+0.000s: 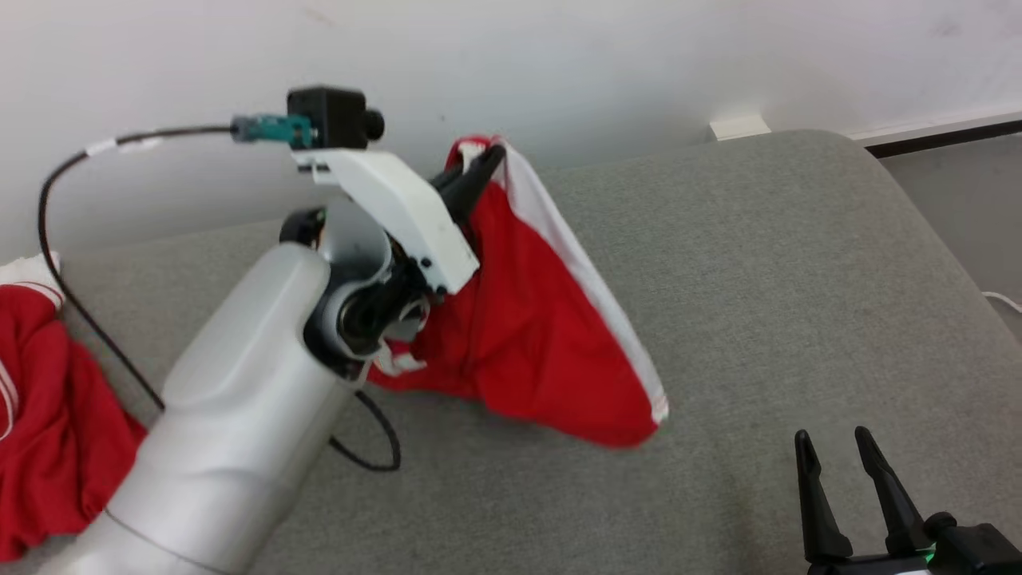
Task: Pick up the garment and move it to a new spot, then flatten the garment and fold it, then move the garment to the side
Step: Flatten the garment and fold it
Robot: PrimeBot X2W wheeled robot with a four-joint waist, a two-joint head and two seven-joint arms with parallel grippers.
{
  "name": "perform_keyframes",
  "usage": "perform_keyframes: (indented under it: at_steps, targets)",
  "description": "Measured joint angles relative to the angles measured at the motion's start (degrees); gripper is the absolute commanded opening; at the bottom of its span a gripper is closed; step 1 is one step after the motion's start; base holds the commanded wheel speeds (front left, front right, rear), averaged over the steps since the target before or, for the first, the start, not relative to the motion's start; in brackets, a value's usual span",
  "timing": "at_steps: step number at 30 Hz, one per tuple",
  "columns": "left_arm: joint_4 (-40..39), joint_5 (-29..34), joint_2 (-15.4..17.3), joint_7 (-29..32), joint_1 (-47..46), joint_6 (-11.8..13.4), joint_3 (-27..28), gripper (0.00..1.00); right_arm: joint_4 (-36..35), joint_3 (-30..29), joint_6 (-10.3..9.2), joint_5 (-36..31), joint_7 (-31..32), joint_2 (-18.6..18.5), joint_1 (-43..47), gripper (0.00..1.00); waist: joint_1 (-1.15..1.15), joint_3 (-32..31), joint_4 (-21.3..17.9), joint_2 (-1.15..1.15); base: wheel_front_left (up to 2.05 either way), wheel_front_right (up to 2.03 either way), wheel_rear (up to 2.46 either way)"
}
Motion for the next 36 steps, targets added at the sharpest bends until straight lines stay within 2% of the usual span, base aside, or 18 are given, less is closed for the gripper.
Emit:
perform_keyframes:
  at_steps: [5,9,13,17,23,26,28,30,36]
  targets:
    - [2.4,6.0,0.2,-4.3,-8.5,-2.3,-1.2,0.00,0.2,0.6,0.00,0.2,0.0,0.0,0.0,1.00,0.00,-0.6,-2.3,0.00,0.00,0.00,0.00]
    - [5.9,7.6,-1.4,-8.4,-12.8,-5.1,-1.7,0.00,0.2,0.2,0.00,0.4,0.0,0.0,0.0,1.00,0.00,-0.9,-4.0,0.00,0.00,0.00,0.00]
    - [8.5,8.7,-3.3,-11.4,-13.6,-8.1,-4.0,0.00,0.2,-0.3,0.00,0.7,0.0,0.0,0.0,1.00,0.00,-0.6,-4.7,0.00,0.00,0.00,0.00]
    - [8.8,7.3,-4.9,-14.4,-10.7,-9.6,-6.4,0.00,0.1,-1.2,0.00,1.1,0.0,0.0,0.0,1.00,0.00,-0.1,-4.2,0.00,0.00,0.00,0.00]
    - [3.1,4.6,-5.1,-16.5,3.3,-9.9,-14.0,0.00,0.0,-2.4,0.00,1.3,0.0,0.0,0.7,1.00,0.00,-0.4,-2.1,0.00,0.00,0.00,0.00]
    - [-1.5,3.7,-3.8,-17.1,11.6,-10.0,-18.8,0.00,0.0,-2.8,0.00,1.0,0.0,0.0,1.2,1.00,0.00,-0.6,-0.5,0.00,0.00,0.00,0.00]
    - [-3.9,2.9,-2.2,-17.9,17.1,-10.0,-19.9,0.00,0.0,-3.1,0.00,0.5,0.0,0.0,1.3,1.00,0.00,-0.7,0.7,0.00,0.00,0.00,0.00]
    - [-5.7,2.3,-0.6,-18.8,22.4,-9.2,-20.9,0.00,-0.1,-3.3,0.00,0.2,0.0,0.0,1.4,1.00,0.00,-0.9,1.9,0.00,0.00,0.00,0.00]
    - [-7.8,2.1,5.2,-23.3,34.1,-3.6,-20.6,0.00,-0.2,-4.1,0.00,-0.3,0.0,0.0,2.3,1.00,0.00,-1.8,5.6,0.00,0.00,0.00,0.00]
